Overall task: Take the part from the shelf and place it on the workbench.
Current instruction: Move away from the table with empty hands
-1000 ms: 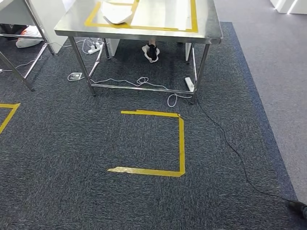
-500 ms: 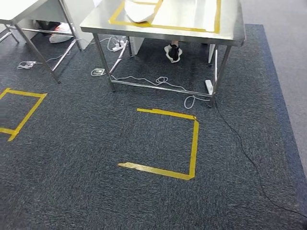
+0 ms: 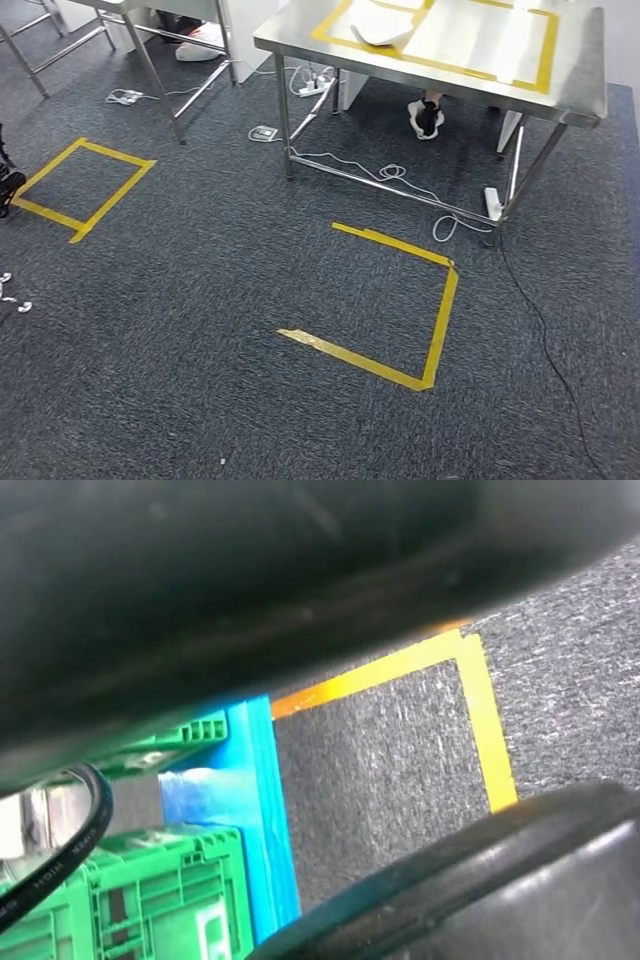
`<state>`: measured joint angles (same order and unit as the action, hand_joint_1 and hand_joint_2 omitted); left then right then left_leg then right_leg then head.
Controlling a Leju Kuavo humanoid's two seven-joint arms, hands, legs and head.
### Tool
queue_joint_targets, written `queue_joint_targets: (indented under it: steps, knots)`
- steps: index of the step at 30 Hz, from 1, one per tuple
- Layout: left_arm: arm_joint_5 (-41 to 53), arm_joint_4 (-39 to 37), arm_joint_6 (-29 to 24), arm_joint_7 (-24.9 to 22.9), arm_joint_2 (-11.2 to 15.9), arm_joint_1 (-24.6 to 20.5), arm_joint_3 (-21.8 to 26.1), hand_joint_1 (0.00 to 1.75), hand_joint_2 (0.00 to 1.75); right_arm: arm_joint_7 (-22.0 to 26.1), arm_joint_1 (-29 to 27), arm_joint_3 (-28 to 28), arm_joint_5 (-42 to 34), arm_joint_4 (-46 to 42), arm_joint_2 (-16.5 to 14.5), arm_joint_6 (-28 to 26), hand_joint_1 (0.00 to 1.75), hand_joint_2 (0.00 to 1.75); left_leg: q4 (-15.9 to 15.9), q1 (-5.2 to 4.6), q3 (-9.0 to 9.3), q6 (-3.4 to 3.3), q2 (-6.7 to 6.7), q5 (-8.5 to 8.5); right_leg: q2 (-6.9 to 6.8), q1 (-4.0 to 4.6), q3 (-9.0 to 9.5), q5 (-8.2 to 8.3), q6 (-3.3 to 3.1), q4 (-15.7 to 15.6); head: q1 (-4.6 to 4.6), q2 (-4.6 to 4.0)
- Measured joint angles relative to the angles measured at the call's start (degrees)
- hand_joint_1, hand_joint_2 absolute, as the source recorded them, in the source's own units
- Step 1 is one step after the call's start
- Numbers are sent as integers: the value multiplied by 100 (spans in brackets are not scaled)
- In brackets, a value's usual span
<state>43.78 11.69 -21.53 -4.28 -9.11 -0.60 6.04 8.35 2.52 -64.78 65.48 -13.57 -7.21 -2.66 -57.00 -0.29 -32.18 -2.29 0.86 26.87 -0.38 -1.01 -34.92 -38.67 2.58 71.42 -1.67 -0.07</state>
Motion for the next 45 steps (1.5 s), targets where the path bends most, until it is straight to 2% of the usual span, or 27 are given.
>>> queue_joint_targets:
  steps: [1,2,4,5,7,8,10,12,14,16,17,19,21,23,25,27,29,31,32,33,35,37,38,40,42,44,45]
  knots:
    - [0,0,0,-2,-2,1,9,0,0,0,-12,3,5,3,2,-4,0,0,-1,-7,-3,-4,84,-3,20,1,-121,-13,0,204,2,0]
    - [0,0,0,-5,0,5,19,0,0,1,-18,6,8,4,4,-10,0,0,-5,-11,-1,-3,173,-6,32,1,-141,94,-5,184,2,0]
    - [0,0,1,-11,0,7,32,0,0,5,-17,9,9,4,11,-20,0,0,-19,-11,6,7,339,-9,154,-4,112,540,-29,-461,2,0]
    - [1,0,3,-13,-3,0,34,0,0,9,-15,11,9,4,18,-21,0,0,-40,-17,-4,24,415,-6,325,-15,275,715,-51,-852,4,0]
    - [8,0,11,-20,-8,-19,34,0,0,14,-14,16,8,8,28,-20,0,0,-75,-4,-55,86,563,-15,588,-22,480,848,-90,-1312,8,0]
    - [13,0,17,-25,-9,-24,34,0,0,17,-14,19,6,10,33,-19,0,0,-84,9,-86,131,637,-29,617,-14,511,830,-112,-1363,10,0]
    - [21,-1,23,-34,-4,-17,34,0,0,23,-7,25,-2,16,28,-15,0,0,-92,26,-131,209,734,-54,463,-16,556,859,-173,-1405,9,0]
    - [24,-2,23,-42,0,-16,34,0,0,34,2,29,-8,21,25,-15,0,0,-346,11,-256,272,498,108,278,-43,590,891,-241,-1458,50,0]
    - [34,-2,22,-47,2,-29,34,0,0,39,-9,30,-9,23,26,-15,0,0,-1020,25,-571,329,124,471,76,-41,607,886,-272,-1476,92,0]
    - [47,-2,20,-49,4,-31,34,0,0,37,-24,30,-11,24,26,-14,0,0,-1624,67,-852,378,-16,680,-126,-32,610,868,-273,-1475,96,0]
    - [53,-2,16,-49,4,-24,34,0,0,34,-23,30,-15,25,26,-13,0,0,-1677,86,-869,394,-42,643,-214,-33,613,858,-267,-1474,97,0]
    - [86,-2,7,-50,3,-11,34,0,0,31,-10,30,-26,27,25,-13,0,0,-1107,112,-554,408,-135,294,-366,-41,647,832,-234,-1473,98,0]
    - [132,-2,3,-50,-4,-24,34,0,0,31,1,29,-52,29,25,-15,0,0,-364,87,-160,378,-371,43,-495,-23,675,786,-165,-1467,101,0]
    - [174,-2,5,-50,-17,-39,32,0,0,31,8,28,-81,30,27,-16,0,0,-108,48,-37,304,-470,43,-602,4,692,740,-87,-1476,92,0]
    - [199,-4,8,-50,-24,-28,30,0,0,27,24,28,-92,30,28,-19,0,0,-92,45,-39,224,-341,49,-659,-7,759,702,-19,-1491,84,0]
    - [204,-5,9,-50,-25,-19,30,0,0,21,40,27,-93,30,27,-22,0,0,-69,59,-27,153,-223,32,-425,-26,719,529,26,-1298,68,0]
    - [209,-5,16,-50,-33,-30,30,0,0,15,25,26,-92,31,26,-25,0,0,-62,60,-27,94,-108,18,-97,-23,409,174,25,-659,48,0]
    - [216,-6,23,-50,-49,-37,30,0,0,11,-11,24,-89,32,26,-24,0,0,-66,40,-31,64,46,20,8,-12,-11,-89,3,85,44,0]
    - [217,-6,25,-50,-54,-35,30,0,0,10,-24,23,-88,32,27,-24,0,0,-68,30,-27,60,133,22,23,-9,-144,-68,-12,242,42,0]
    - [219,-7,26,-50,-56,-33,30,0,0,10,-32,23,-87,32,27,-24,0,0,-69,21,-20,58,221,24,36,-7,-190,58,-31,200,43,0]
    - [219,-7,32,-54,-62,-34,30,0,0,10,-33,23,-86,32,30,-26,0,0,-71,16,0,63,390,28,159,-6,16,549,-82,-473,42,0]
    - [219,-7,40,-62,-74,-42,30,0,0,10,-29,23,-80,32,42,-31,0,0,-93,4,-6,98,533,45,379,-7,266,879,-118,-1142,44,0]
    - [219,-7,43,-67,-79,-41,30,0,0,9,-28,24,-77,32,48,-36,0,0,-100,6,-20,126,590,51,446,-1,337,927,-128,-1291,46,0]
    - [219,-7,45,-73,-85,-25,30,0,0,6,-21,25,-70,32,50,-49,0,0,-96,22,-44,195,694,43,369,12,387,939,-156,-1337,48,0]
    - [219,-7,46,-80,-85,-8,30,0,0,7,-17,26,-65,32,42,-60,0,0,-242,17,-100,256,510,116,241,4,436,965,-218,-1376,61,0]
    - [220,-7,45,-83,-85,-14,30,0,0,8,-29,26,-63,32,37,-71,0,0,-770,9,-325,315,147,421,78,-1,471,963,-272,-1406,89,0]
    - [221,-7,45,-83,-86,-21,30,0,0,8,-42,26,-62,32,38,-76,0,0,-1147,20,-504,344,36,620,-8,6,480,948,-289,-1407,102,0]
